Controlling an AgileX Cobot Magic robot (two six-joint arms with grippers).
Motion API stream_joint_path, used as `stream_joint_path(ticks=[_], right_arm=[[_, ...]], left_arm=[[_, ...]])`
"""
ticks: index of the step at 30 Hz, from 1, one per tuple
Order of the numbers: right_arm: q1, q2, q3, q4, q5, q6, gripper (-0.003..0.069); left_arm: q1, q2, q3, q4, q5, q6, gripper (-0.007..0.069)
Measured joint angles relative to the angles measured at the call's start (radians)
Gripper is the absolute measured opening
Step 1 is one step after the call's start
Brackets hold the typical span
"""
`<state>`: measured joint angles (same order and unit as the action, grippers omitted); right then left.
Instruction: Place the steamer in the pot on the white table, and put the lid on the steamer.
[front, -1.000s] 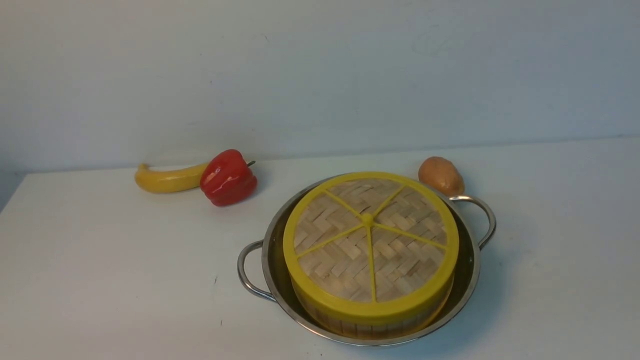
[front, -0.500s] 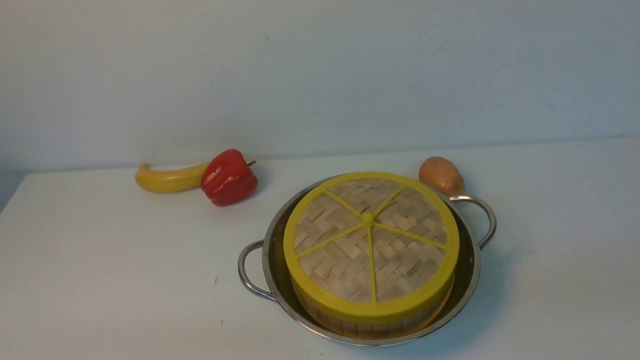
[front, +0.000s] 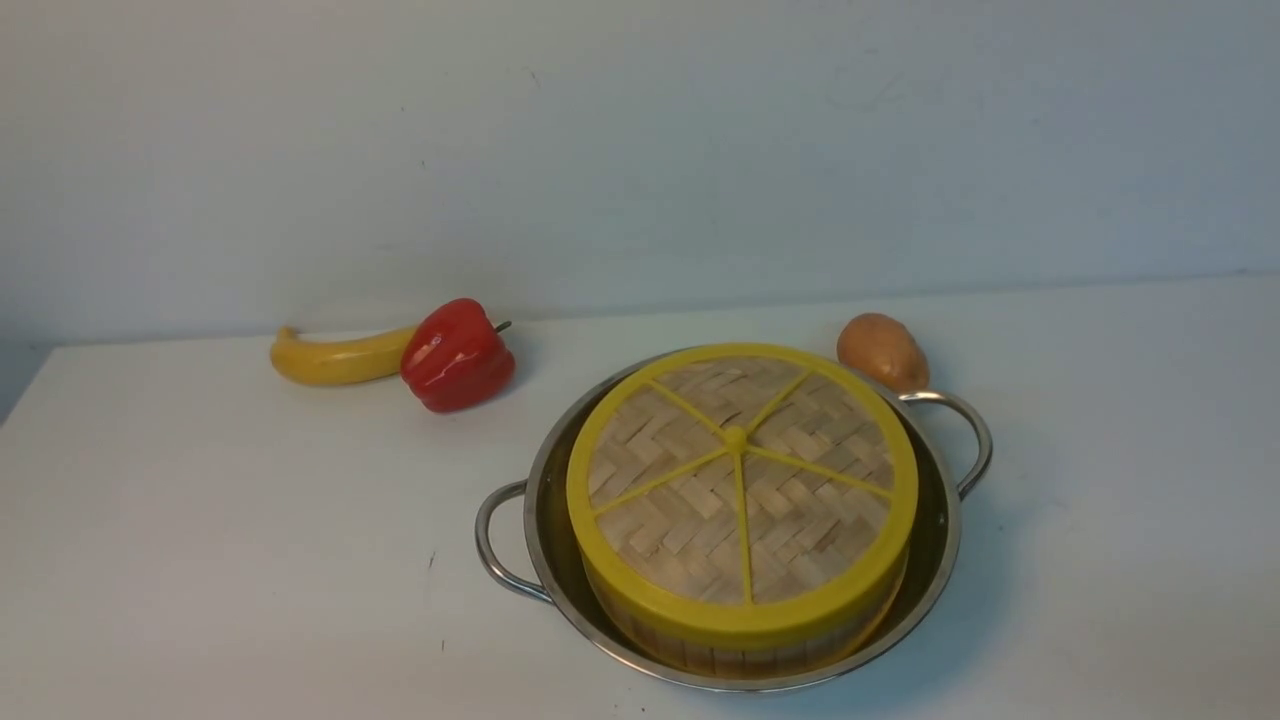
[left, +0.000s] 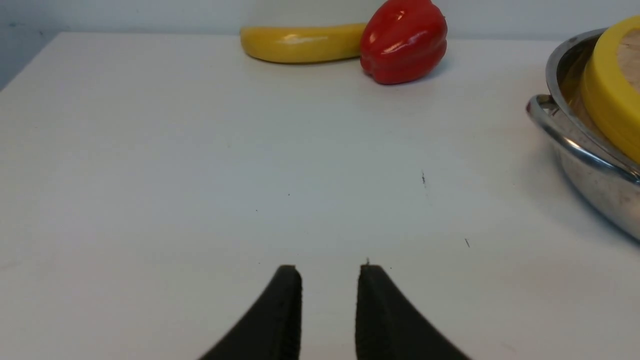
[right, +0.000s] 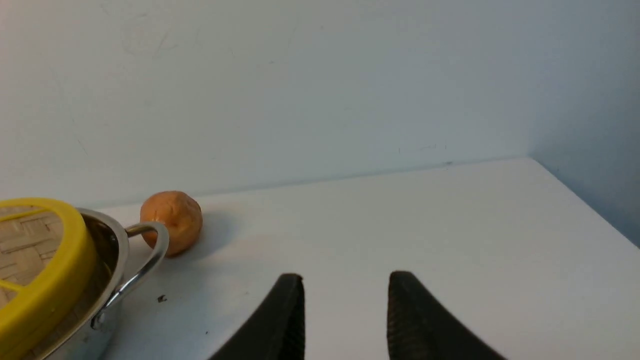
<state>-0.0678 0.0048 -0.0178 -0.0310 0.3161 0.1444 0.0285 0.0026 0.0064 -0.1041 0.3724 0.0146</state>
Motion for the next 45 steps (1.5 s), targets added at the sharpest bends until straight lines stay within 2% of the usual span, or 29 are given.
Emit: stream_joint_path(ticks=[12, 21, 45], right_arm=[[0.0, 0.015, 0.0, -0.022, 0.002, -0.005, 0.0248], [0.0, 0.033, 0.001, 0.031, 0.002, 0.015, 0.0248], [0.0, 0.033, 0.001, 0.031, 0.002, 0.017, 0.0248]], left_arm=[[0.0, 0.0, 0.0, 0.0, 0.0, 0.001, 0.0157], [0.0, 0.0, 0.0, -0.001, 0.0, 0.001, 0.0157], [0.0, 0.0, 0.0, -0.001, 0.0, 0.001, 0.0157]])
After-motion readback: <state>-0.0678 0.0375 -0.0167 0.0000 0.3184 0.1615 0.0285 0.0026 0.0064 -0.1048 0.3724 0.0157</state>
